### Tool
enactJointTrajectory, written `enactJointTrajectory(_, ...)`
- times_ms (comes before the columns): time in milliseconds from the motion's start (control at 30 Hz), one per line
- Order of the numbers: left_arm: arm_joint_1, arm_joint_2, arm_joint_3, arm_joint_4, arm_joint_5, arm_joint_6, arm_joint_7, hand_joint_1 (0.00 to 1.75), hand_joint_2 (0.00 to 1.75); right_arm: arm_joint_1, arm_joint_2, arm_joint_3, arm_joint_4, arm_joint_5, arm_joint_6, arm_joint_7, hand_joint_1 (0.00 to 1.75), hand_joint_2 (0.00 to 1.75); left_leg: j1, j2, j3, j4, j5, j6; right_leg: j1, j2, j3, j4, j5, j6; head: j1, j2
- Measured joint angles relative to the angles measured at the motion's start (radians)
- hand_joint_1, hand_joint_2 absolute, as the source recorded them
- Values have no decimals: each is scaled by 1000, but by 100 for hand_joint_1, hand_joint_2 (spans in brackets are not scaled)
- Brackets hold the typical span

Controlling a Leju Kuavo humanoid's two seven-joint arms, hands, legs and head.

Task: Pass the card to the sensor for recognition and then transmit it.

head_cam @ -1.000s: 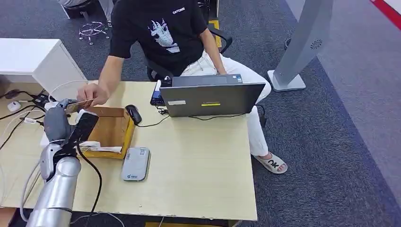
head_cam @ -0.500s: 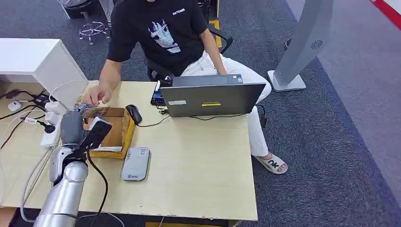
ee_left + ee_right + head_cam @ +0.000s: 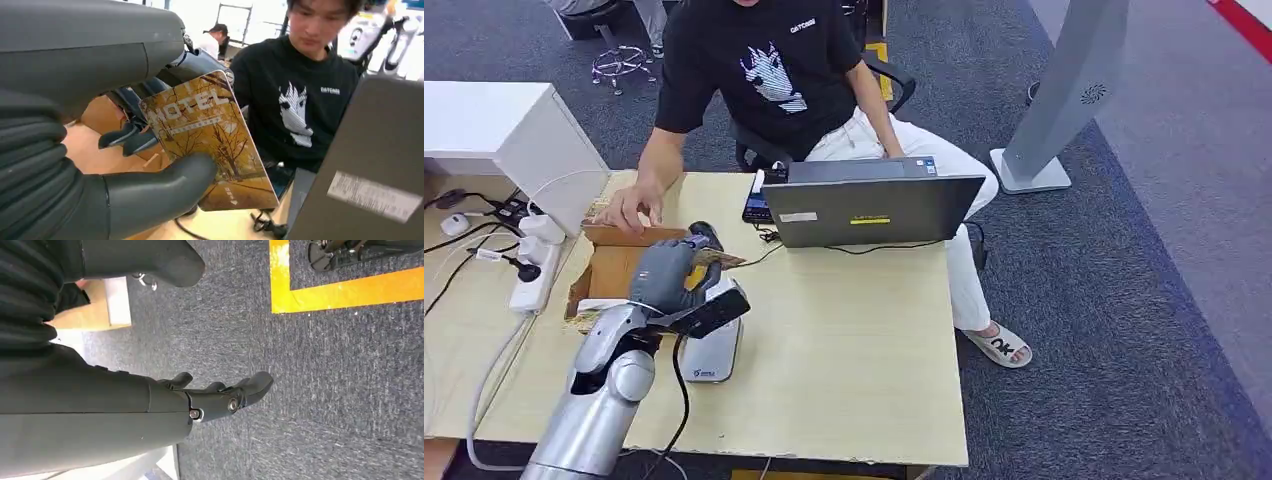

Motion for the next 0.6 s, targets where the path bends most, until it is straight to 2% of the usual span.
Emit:
enactJointTrajectory(233,-10,78,-80,-56,-86,-49,114,175,175,4,2,-25,0,-25,-12,1,0,175,0,0,0,0,0,0,0,0,0,0,0,0,0,0)
enactJointTrajectory(367,-13,104,-98,-74,-93,-50,119,175,175,5,6,-35,1,-25,-13,2,0,175,0,0,0,0,0,0,0,0,0,0,0,0,0,0)
enactJointTrajectory(600,-14,117,-107,-84,-97,-50,121,175,175,5,9,-43,2,-26,-13,2,0,175,0,0,0,0,0,0,0,0,0,0,0,0,0,0)
